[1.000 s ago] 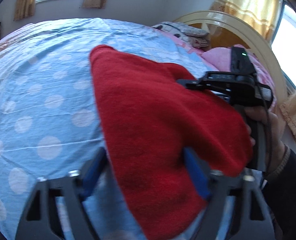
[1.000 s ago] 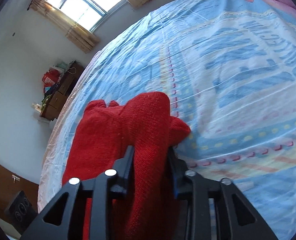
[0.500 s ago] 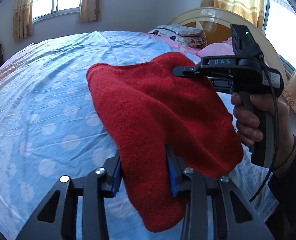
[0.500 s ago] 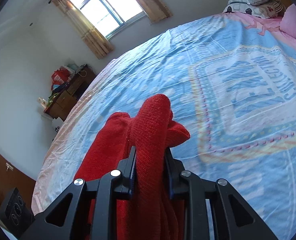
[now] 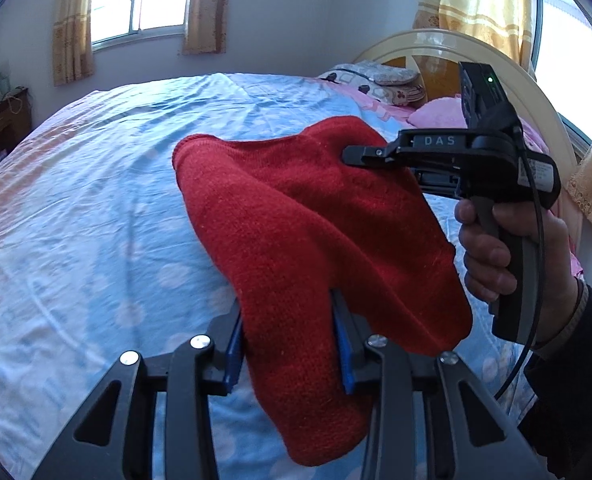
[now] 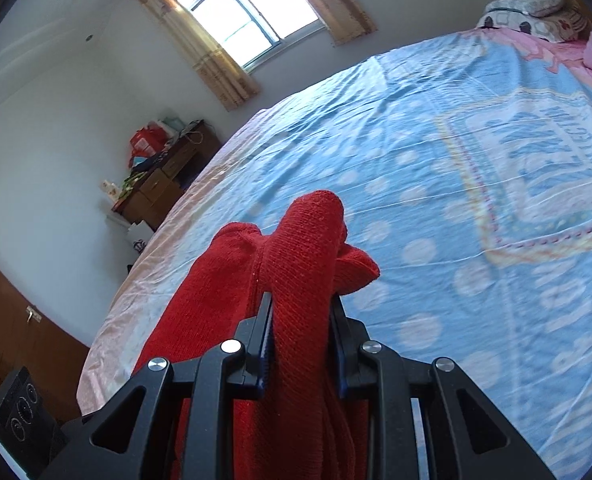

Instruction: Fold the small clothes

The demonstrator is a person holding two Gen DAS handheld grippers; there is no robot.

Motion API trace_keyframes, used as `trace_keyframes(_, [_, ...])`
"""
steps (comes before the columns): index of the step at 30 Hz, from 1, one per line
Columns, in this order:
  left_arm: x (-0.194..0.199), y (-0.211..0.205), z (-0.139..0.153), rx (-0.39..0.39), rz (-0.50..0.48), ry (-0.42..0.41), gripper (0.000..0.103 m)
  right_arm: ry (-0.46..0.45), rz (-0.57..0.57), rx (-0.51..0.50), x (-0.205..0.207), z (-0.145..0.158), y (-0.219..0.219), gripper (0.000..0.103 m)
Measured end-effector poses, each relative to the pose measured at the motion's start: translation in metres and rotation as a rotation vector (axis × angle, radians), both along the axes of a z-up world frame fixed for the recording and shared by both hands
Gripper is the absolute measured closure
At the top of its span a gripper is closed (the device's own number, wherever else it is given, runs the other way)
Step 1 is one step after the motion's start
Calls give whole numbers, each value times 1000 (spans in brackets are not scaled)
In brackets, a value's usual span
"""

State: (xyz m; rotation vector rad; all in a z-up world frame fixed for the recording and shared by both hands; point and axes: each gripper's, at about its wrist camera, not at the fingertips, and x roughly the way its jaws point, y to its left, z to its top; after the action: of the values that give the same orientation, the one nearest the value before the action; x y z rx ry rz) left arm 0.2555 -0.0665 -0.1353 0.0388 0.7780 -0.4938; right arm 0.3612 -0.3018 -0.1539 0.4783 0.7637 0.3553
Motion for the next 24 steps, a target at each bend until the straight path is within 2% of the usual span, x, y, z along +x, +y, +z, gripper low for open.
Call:
trace_keyframes(9, [-23, 39, 8, 2, 57, -28, 64, -25, 67, 14, -10, 9, 49, 79])
trace_keyframes(20, [-35, 60, 11, 28, 112, -52, 64, -31, 143, 26, -10, 13, 101, 79])
trace_keyframes(24, [-46, 79, 8, 38, 134, -55, 64, -28, 171, 24, -9, 10, 119, 79])
